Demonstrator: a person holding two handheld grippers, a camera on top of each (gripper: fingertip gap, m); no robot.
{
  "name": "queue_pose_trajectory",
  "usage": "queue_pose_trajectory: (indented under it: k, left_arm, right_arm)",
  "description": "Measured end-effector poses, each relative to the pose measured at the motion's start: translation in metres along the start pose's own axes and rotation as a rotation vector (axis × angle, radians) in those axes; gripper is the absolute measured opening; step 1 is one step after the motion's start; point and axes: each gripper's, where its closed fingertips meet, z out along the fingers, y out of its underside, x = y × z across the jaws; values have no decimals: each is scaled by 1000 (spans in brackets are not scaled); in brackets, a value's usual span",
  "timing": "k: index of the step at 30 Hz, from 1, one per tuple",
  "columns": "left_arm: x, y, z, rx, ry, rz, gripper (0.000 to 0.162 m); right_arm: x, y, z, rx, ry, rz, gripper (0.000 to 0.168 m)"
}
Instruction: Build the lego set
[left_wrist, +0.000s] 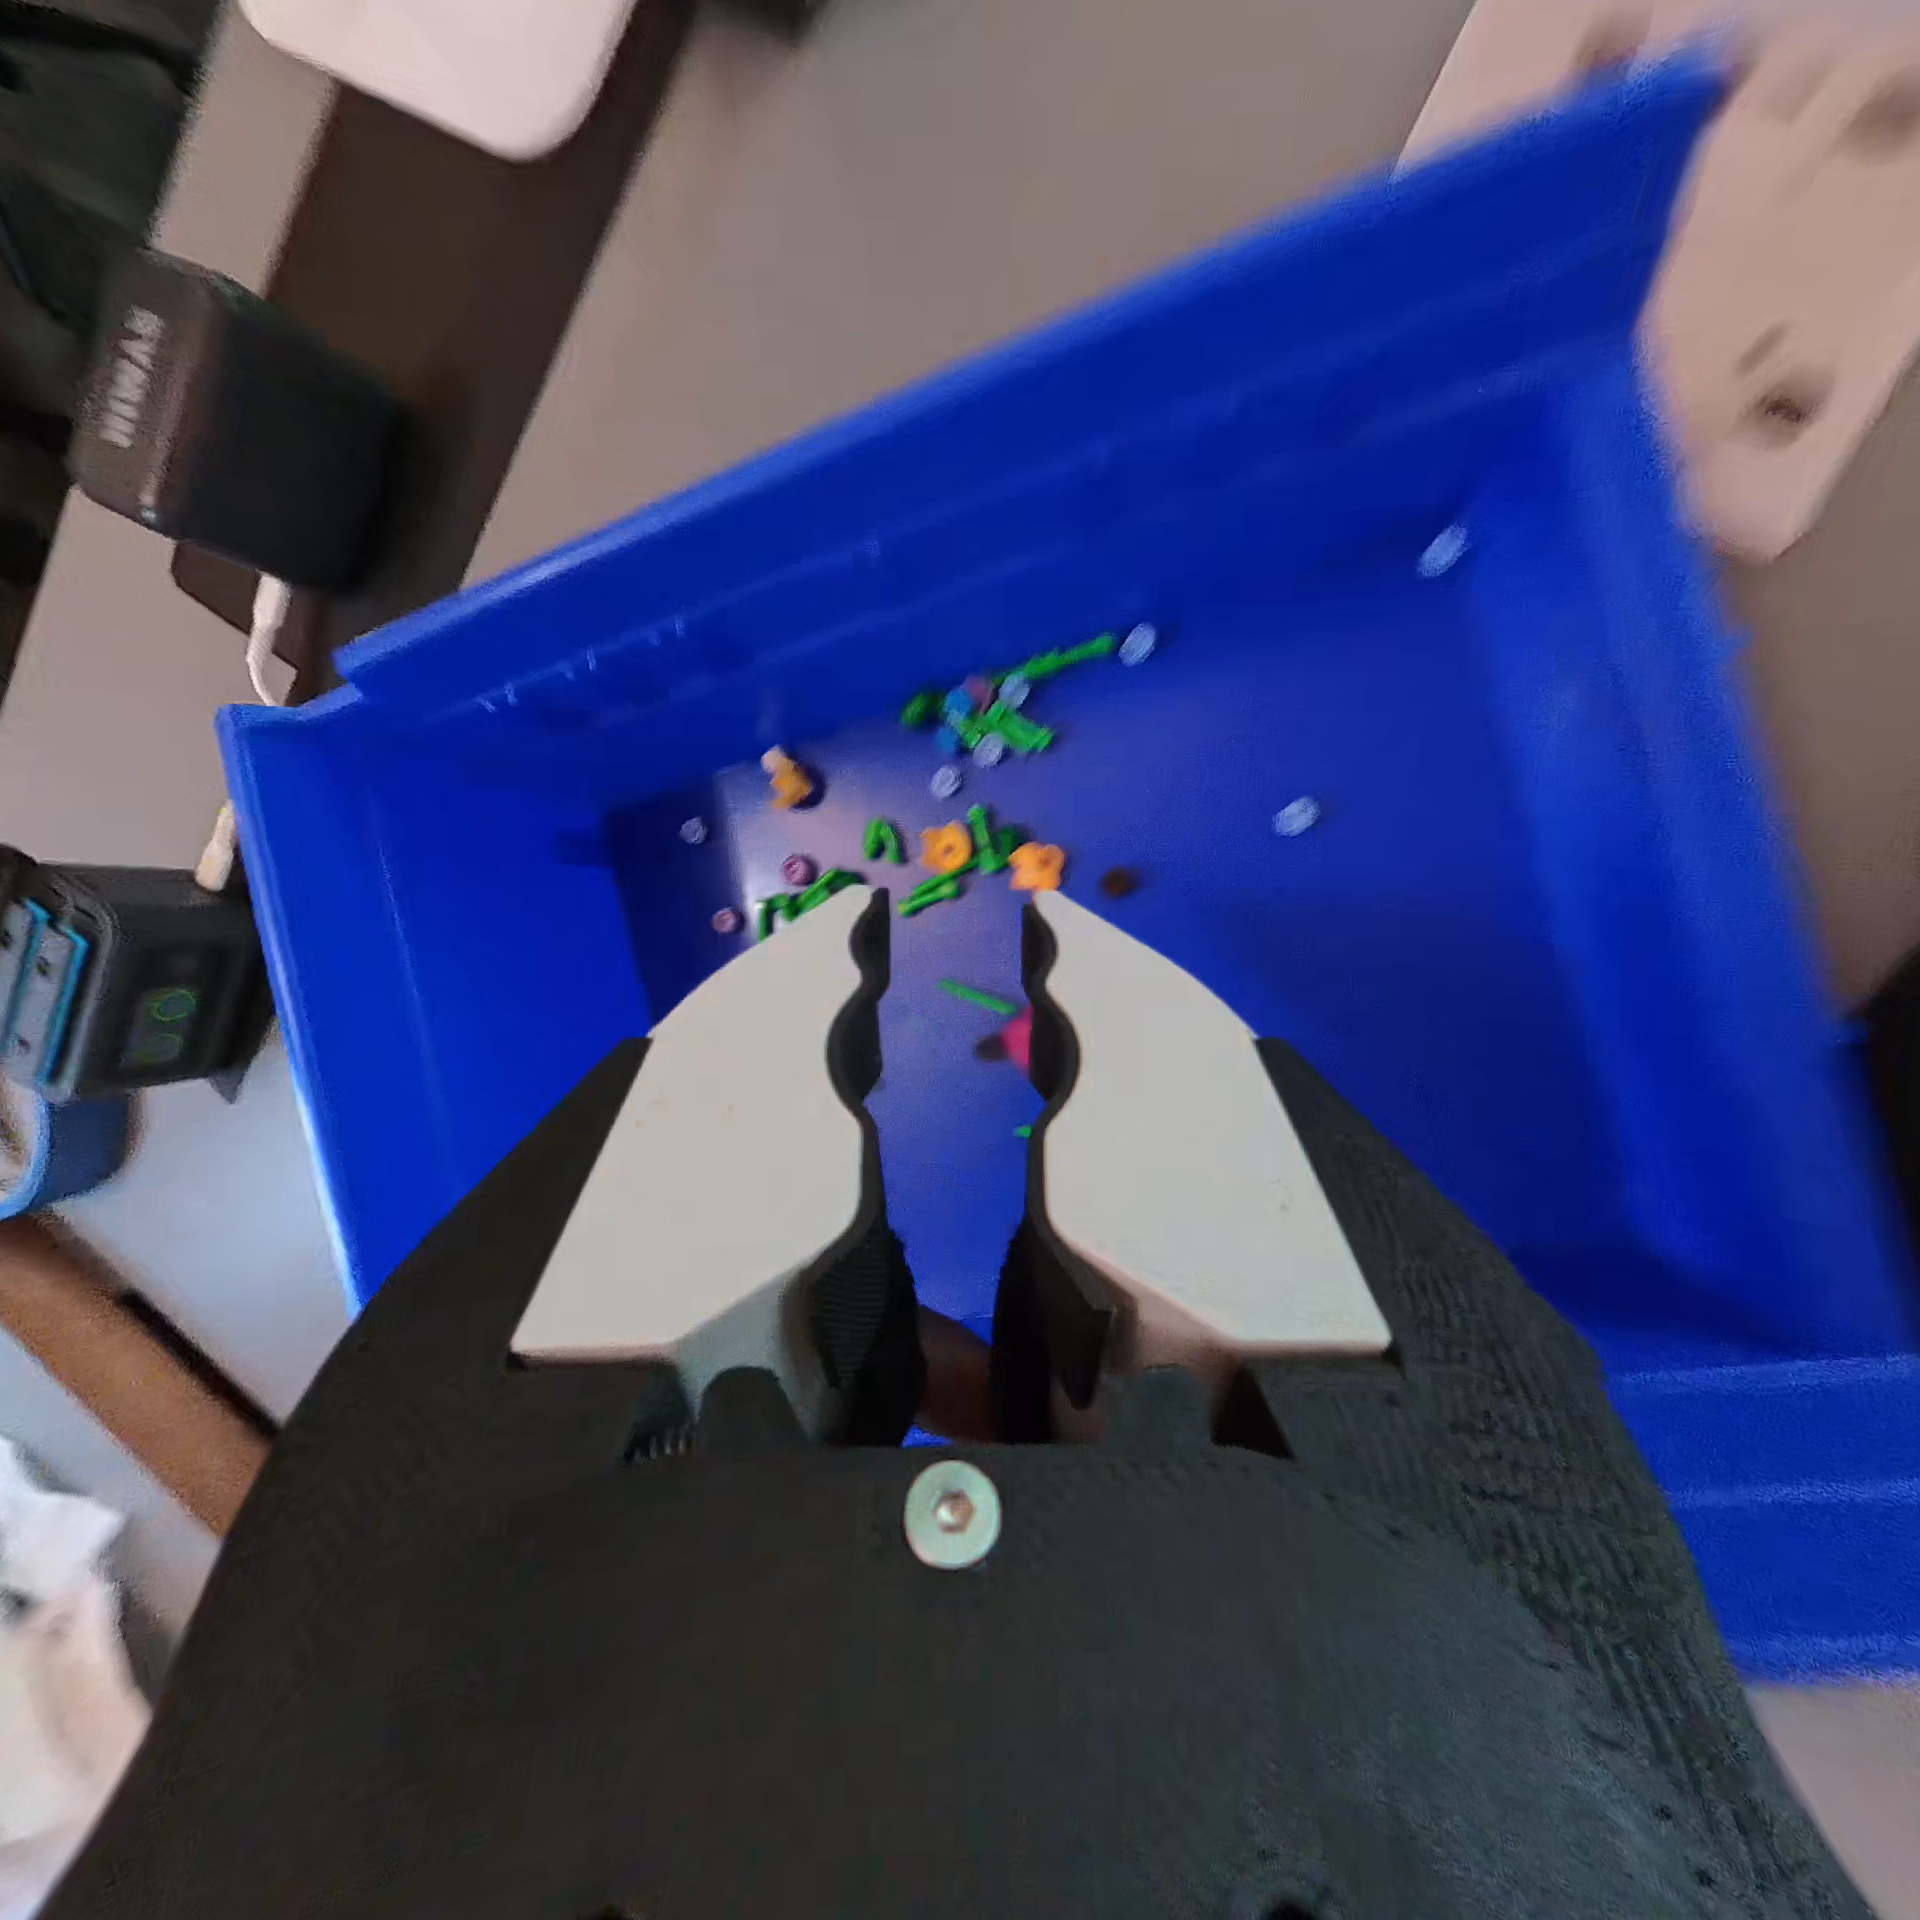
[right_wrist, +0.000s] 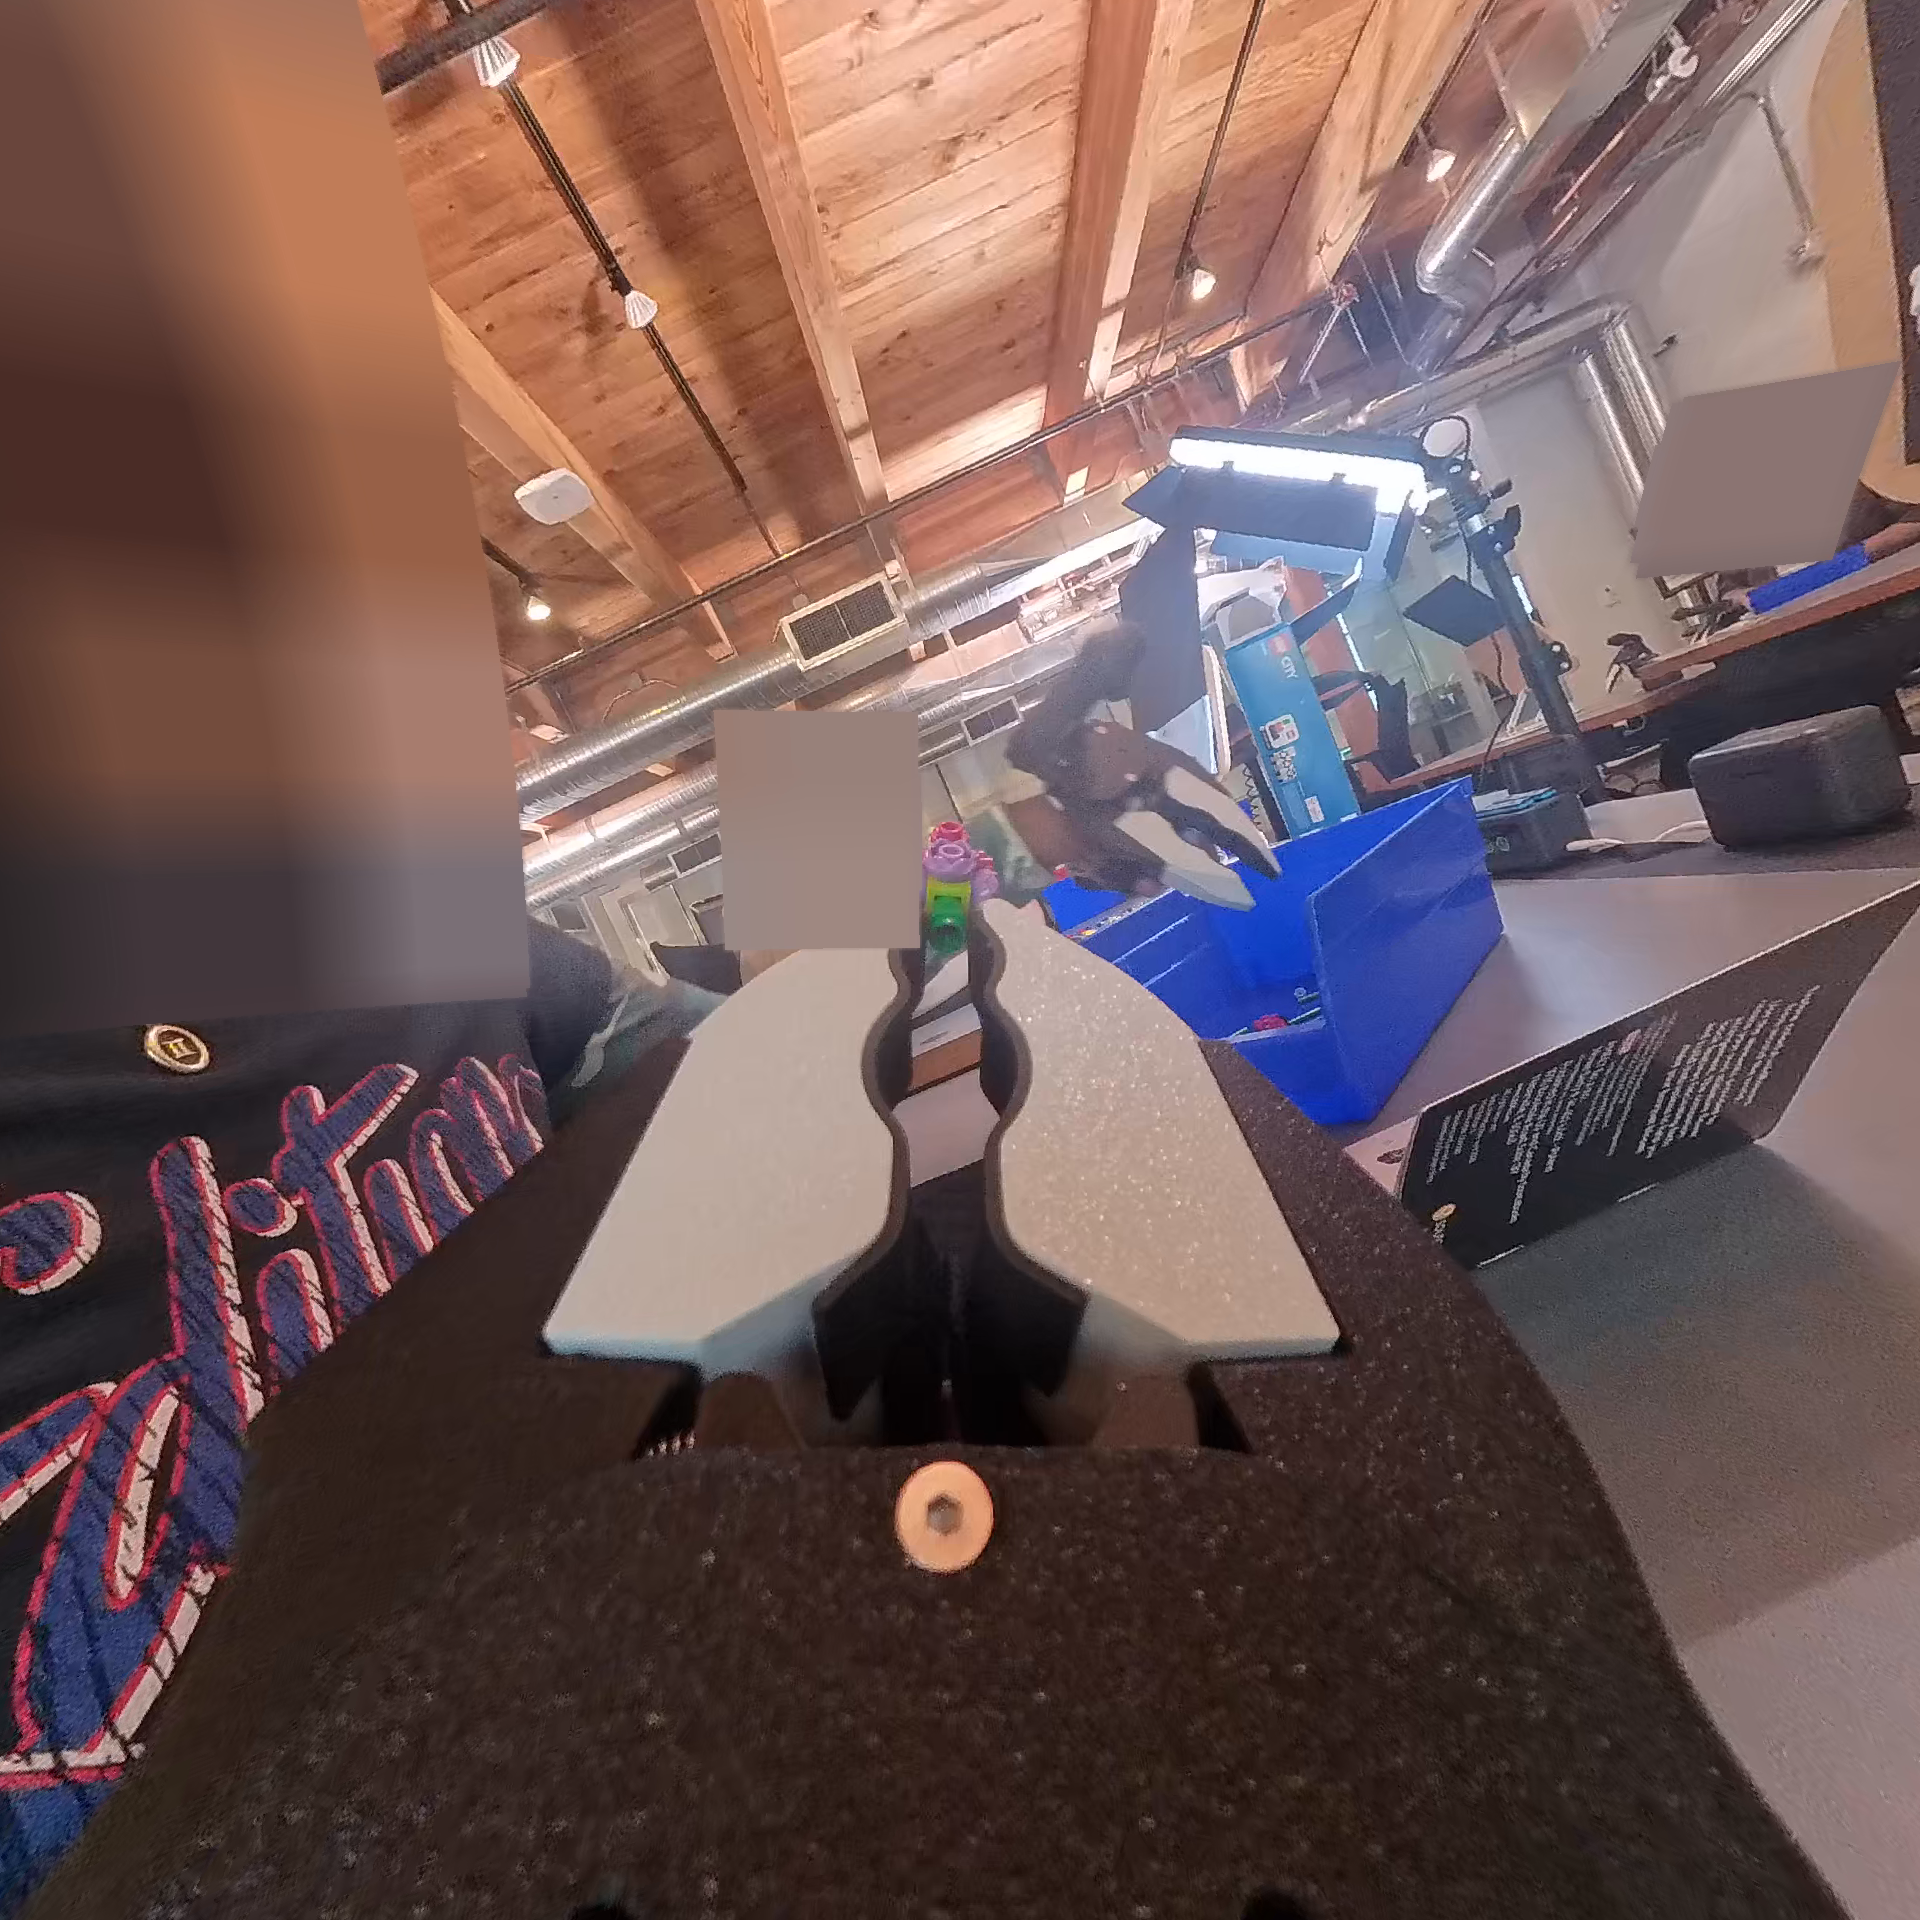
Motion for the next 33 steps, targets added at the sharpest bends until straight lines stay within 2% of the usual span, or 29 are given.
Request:
queue_pose_trajectory:
  k: [5,11,19,29,33]
  left_arm:
    - [-21,36,50,-194,57,322,22]
    - [-20,53,78,-285,148,415,26]
    - [-14,55,82,-236,241,332,7]
    - [-11,59,79,-283,248,295,6]
    - [-18,66,74,-356,149,281,6]
  right_arm:
    - [1,-3,-2,19,0,12,8]
    - [2,-5,-3,31,-4,24,7]
    - [5,-7,-4,44,3,35,8]
    - [7,-9,-6,60,14,39,8]
    - [6,-10,-6,63,12,39,8]
